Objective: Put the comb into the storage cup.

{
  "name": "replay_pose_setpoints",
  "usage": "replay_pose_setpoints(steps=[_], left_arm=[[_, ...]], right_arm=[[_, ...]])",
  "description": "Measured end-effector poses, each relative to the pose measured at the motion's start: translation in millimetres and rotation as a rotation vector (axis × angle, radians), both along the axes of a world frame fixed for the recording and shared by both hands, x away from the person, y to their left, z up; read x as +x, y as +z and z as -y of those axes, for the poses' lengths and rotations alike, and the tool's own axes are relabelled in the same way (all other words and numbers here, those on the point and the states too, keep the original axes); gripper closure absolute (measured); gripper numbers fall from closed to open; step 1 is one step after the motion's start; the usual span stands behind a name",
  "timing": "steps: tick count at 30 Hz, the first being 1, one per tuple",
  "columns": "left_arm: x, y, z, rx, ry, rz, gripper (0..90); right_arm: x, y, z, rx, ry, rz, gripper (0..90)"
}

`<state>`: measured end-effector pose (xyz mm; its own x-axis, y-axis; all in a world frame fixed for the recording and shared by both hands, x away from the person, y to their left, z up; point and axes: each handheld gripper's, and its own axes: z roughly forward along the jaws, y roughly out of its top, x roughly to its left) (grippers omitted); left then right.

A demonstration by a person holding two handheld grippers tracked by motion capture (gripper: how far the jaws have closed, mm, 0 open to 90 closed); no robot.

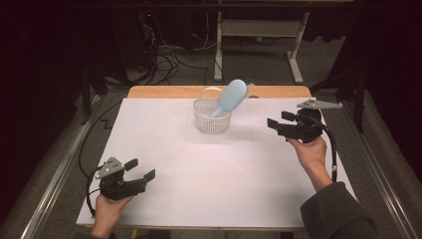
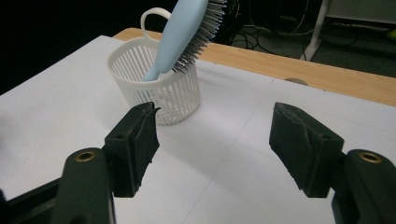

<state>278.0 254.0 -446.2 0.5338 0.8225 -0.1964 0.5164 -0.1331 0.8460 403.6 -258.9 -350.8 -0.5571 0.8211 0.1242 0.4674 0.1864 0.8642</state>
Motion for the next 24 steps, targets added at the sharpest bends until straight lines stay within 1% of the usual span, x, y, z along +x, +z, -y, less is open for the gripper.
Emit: replay_pose_setpoints(steps=[3,11,14,20,24], left_arm=[[0.1,0.0,-0.1,0.002,-0.001,0.0,19.4],[-2.2,-0.2,0.3,0.008,0.001,0.001,19.4],[-3.8,0.5,-1.0,0.002,0.008,0.004,19.4],[-2.8,0.3,0.1,0.009,0.006,0.003,19.4],[-3.4,1.1,-1.1,0.009,0.02,0.017,19.4]], right_arm=[[-2.4,-0.1,0.1,-0.013,0.004,0.005,32.9],[-9.2,1.1,5.0,-0.013,0.011,0.012,32.8],[-12.9,1.0,7.6,-0.009,0.01,0.014,32.8],[-18.8,-0.8,12.1,-0.003,0.013,0.018,32.8],[-19.9,-2.5,15.3,-0.009,0.008,0.014,32.6]])
